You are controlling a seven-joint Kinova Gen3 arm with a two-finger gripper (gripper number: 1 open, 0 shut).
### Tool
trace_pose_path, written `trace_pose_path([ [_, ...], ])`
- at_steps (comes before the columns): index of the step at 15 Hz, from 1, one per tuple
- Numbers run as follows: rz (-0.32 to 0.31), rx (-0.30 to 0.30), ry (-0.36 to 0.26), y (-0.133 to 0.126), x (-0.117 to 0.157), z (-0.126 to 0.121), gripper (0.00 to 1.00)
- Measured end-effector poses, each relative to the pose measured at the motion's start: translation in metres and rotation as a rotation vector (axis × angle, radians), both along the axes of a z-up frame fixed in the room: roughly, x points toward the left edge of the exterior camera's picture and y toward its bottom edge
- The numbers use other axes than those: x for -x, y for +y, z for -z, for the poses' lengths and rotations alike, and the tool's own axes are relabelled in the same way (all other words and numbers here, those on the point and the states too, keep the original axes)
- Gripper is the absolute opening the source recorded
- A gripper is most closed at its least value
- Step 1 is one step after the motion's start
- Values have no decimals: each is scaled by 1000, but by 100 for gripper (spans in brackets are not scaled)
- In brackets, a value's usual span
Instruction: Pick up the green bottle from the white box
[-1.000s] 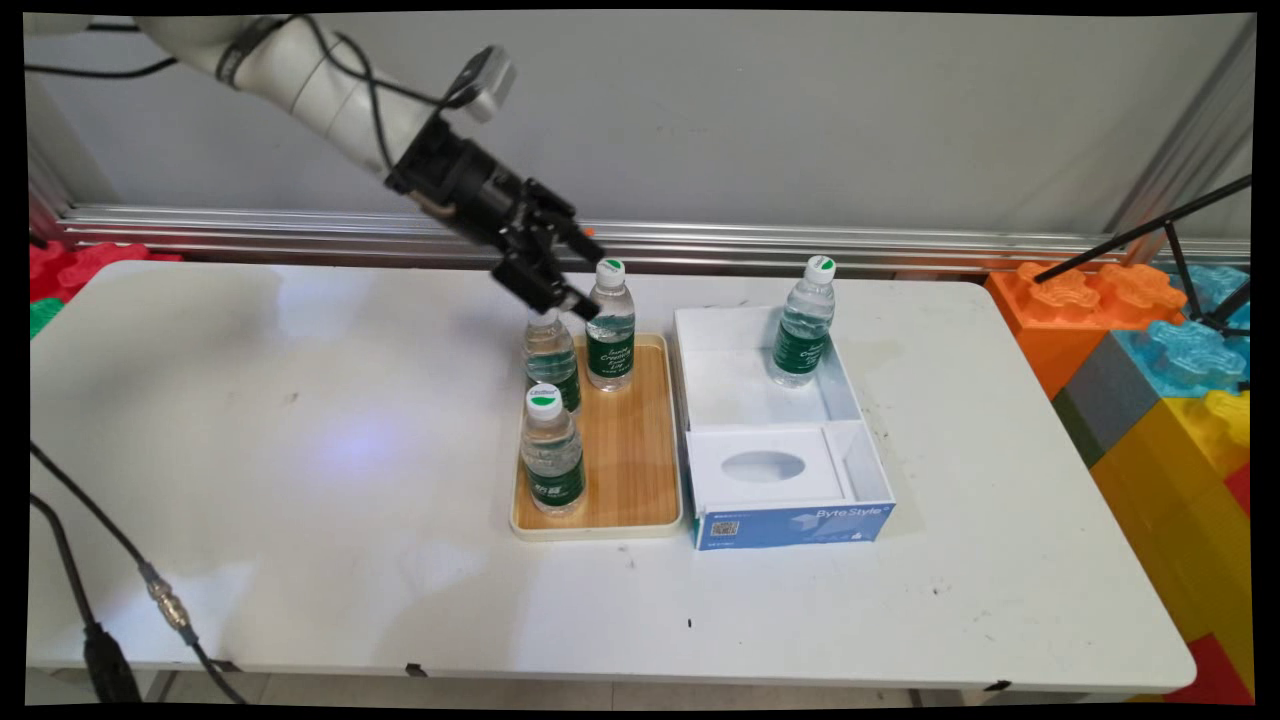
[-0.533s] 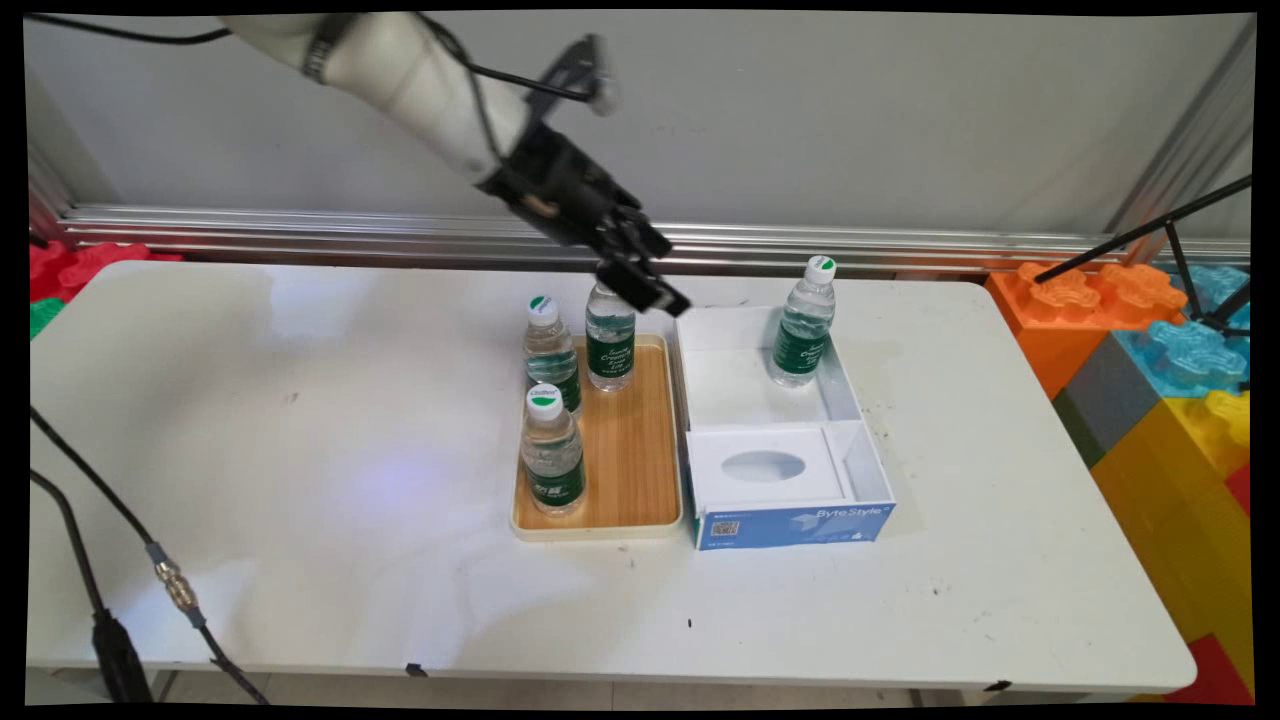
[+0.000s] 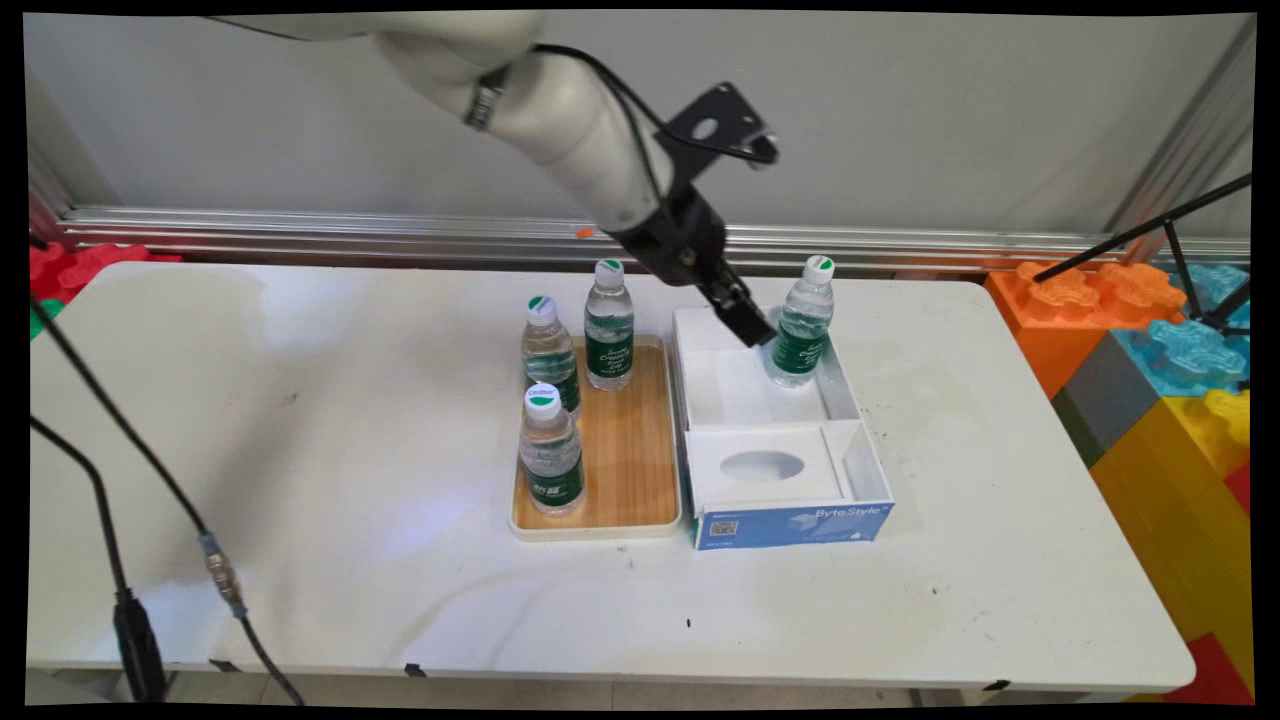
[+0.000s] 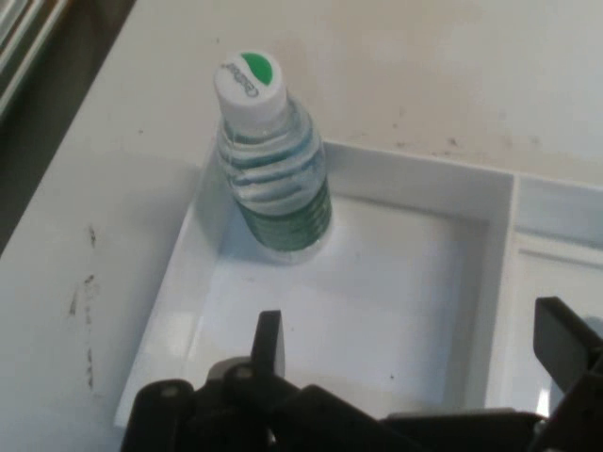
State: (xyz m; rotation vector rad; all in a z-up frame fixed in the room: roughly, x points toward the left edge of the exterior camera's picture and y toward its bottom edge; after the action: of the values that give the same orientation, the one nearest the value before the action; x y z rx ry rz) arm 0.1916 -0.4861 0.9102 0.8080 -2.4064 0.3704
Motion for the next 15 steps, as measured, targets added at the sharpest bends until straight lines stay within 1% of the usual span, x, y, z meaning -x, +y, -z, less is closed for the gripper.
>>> trace_pose_path([
  [3, -43, 11, -41, -12, 22, 10, 100],
  [6, -77, 14, -61, -26, 37, 23, 100],
  [10, -102, 8, -51, -44, 50, 44, 100],
  [15, -112, 15, -24, -63, 61, 70, 100],
])
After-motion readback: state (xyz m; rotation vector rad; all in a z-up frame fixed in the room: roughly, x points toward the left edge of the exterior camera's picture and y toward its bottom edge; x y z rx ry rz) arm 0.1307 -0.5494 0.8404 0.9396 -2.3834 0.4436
